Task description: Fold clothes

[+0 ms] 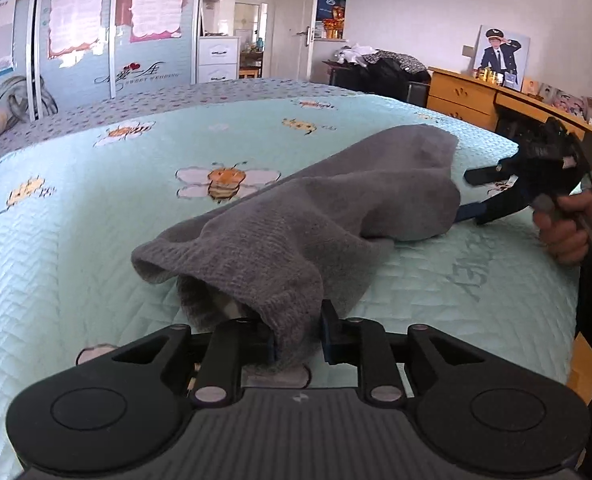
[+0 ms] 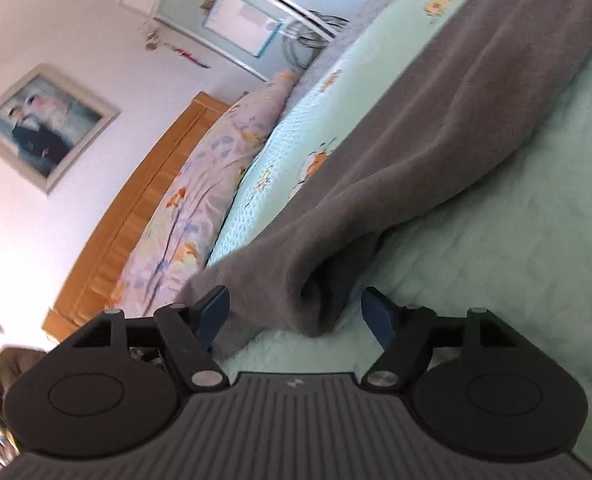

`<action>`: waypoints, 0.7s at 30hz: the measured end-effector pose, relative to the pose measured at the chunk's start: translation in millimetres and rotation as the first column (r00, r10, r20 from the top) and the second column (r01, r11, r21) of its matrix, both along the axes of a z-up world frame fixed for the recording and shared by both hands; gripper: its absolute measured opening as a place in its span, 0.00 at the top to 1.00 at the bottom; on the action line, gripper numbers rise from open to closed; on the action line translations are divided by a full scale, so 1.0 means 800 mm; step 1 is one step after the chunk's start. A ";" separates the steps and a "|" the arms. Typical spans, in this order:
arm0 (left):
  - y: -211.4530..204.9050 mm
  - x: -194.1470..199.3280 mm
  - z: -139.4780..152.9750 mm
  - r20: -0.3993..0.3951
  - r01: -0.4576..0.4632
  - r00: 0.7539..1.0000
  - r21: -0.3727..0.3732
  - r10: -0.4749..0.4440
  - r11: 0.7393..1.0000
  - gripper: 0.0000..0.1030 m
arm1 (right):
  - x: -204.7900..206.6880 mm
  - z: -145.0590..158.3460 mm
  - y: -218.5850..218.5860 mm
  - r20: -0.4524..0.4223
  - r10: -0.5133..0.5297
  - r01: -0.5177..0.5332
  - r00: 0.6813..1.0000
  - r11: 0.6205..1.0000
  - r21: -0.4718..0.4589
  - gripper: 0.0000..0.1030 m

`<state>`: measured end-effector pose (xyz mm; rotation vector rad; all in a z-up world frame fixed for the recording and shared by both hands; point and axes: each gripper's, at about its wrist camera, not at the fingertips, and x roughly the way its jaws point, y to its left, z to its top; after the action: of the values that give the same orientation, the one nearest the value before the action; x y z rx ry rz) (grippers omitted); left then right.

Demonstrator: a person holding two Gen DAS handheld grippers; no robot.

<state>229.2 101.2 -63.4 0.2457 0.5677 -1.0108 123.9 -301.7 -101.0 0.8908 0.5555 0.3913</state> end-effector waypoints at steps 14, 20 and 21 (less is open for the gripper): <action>-0.014 -0.011 0.021 0.014 0.070 0.997 -0.014 -0.070 0.997 0.78 | 0.055 0.157 -0.027 0.197 0.104 -0.056 0.975 0.971 -0.232 0.94; -0.021 -0.016 0.005 -0.006 0.095 0.995 0.072 -0.095 0.993 0.78 | 0.068 0.084 -0.024 -0.120 0.229 -0.256 0.966 0.912 -0.322 0.85; -0.019 -0.017 0.006 -0.002 0.094 0.996 0.076 -0.094 0.993 0.78 | 0.058 0.075 -0.024 -0.099 0.224 -0.244 0.969 0.920 -0.308 0.83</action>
<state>215.7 86.1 -58.5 0.3429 0.5986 -1.0811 170.2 -321.1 -41.1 0.5269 0.7632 0.4767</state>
